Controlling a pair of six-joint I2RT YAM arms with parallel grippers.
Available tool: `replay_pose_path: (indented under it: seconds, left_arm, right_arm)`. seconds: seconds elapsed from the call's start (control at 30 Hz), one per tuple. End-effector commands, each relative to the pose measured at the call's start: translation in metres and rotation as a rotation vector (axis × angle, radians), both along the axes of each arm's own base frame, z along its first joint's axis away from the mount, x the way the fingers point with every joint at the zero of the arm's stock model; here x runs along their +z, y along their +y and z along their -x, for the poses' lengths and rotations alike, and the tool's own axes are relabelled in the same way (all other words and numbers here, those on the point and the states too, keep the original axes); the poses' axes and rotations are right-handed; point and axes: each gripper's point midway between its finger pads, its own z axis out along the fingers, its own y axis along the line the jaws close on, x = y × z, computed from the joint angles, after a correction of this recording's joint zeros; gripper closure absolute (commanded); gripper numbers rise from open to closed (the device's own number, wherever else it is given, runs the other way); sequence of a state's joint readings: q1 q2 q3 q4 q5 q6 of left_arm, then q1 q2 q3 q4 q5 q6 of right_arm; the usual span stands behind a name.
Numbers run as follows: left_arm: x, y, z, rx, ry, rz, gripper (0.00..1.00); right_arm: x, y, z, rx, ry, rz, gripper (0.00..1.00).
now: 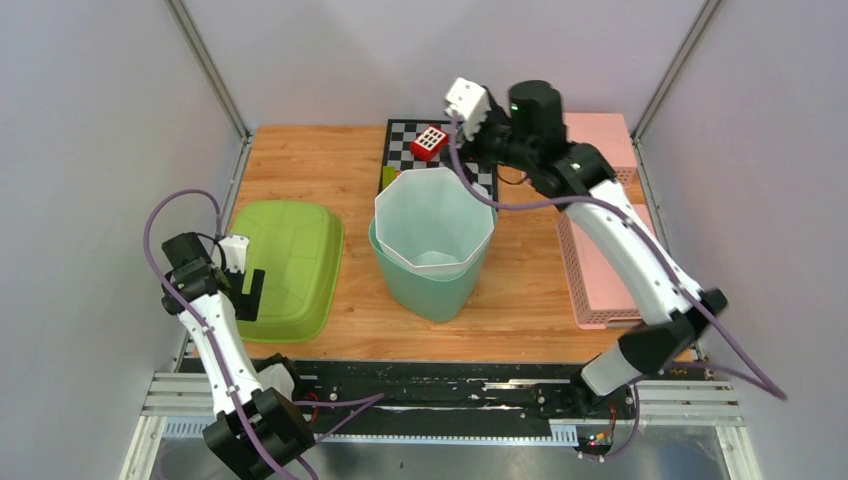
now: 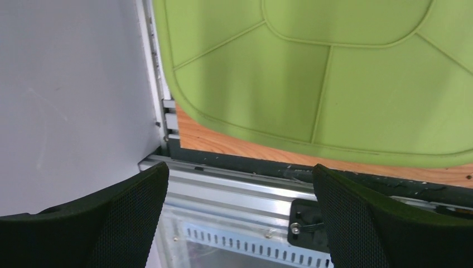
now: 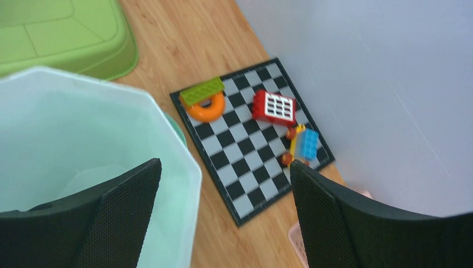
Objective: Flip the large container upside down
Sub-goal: Move the multiple containers to the center of the board.
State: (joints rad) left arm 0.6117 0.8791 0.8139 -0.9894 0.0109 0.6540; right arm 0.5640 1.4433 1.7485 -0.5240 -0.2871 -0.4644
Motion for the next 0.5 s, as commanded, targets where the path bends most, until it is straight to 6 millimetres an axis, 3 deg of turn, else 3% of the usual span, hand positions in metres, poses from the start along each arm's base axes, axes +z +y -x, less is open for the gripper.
replay_pose_path:
  seconds: [0.0, 0.07, 0.27, 0.37, 0.47]
  left_arm:
    - [-0.009, -0.011, -0.01, 0.024, -0.073, 0.085, 0.0]
    - [-0.013, -0.011, -0.01, 0.035, -0.078, 0.087, 0.0]
    - [-0.019, -0.01, -0.009, 0.039, -0.076, 0.083, 0.0]
    - [-0.018, -0.013, -0.013, 0.015, -0.09, 0.099, 0.0]
    - [-0.019, -0.015, -0.021, -0.014, -0.102, 0.119, 0.0]
  right_arm:
    - [-0.012, 0.072, -0.013, 0.079, 0.019, 0.052, 0.13]
    - [-0.013, 0.103, -0.017, 0.108, 0.016, 0.043, 0.13]
    - [-0.047, 0.176, -0.017, 0.164, 0.081, 0.054, 0.13]
    - [-0.066, 0.192, -0.007, 0.19, 0.099, 0.098, 0.13]
    - [-0.084, 0.19, 0.003, 0.205, 0.127, 0.139, 0.13]
